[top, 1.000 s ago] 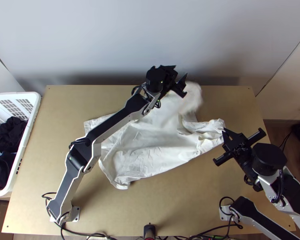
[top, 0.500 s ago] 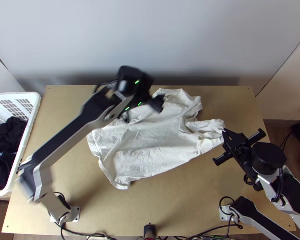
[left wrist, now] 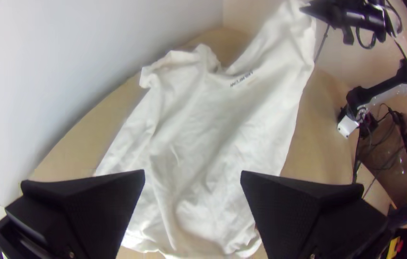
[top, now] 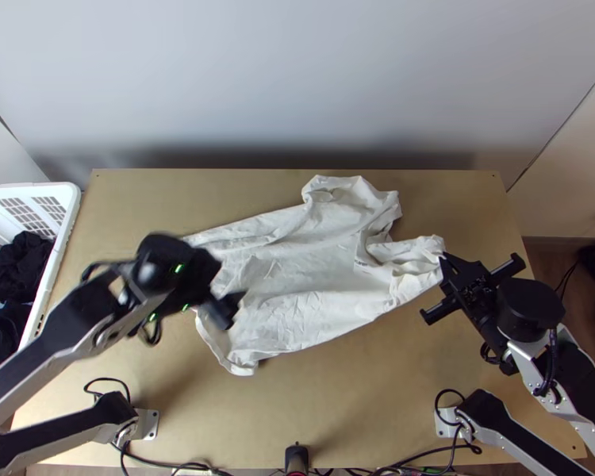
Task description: Fold the t-shirt
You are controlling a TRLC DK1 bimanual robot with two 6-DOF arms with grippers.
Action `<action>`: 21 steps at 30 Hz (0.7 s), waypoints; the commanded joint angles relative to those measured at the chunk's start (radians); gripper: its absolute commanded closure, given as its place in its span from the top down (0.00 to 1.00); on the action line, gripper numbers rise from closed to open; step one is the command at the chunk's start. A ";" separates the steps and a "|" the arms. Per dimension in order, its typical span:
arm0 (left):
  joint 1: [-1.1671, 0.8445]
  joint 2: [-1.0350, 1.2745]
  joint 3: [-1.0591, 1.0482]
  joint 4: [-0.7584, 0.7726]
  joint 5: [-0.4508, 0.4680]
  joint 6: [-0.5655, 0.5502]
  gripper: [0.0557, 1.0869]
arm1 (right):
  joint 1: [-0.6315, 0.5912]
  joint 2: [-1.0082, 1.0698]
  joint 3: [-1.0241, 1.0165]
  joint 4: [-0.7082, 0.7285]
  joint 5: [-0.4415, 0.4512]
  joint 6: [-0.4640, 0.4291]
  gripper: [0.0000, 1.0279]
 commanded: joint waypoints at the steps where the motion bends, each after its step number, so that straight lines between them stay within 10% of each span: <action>1: -0.024 -0.199 -0.302 0.011 0.029 0.025 0.94 | -0.007 0.007 -0.029 -0.023 -0.017 0.039 0.02; 21: -0.273 -0.138 -0.540 0.054 0.065 0.164 0.94 | -0.059 0.077 -0.018 0.022 -0.026 0.046 0.02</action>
